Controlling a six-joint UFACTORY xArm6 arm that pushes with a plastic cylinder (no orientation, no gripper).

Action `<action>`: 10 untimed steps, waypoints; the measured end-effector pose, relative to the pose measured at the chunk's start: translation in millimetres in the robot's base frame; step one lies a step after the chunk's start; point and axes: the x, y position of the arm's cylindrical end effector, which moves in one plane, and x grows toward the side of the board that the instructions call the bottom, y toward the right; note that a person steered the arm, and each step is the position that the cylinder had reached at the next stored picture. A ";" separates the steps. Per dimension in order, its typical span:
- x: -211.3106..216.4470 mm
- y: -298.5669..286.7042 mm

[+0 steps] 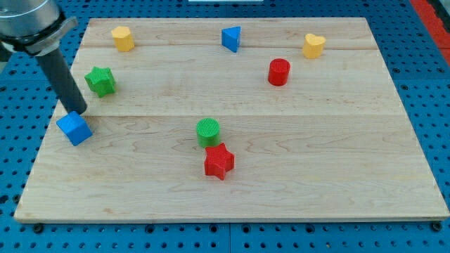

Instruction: Place the green circle red circle and yellow heart in a vertical line at the right side of the board

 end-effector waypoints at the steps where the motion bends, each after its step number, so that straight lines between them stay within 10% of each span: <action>1: 54.2 8.1; 10: 25.2 282.7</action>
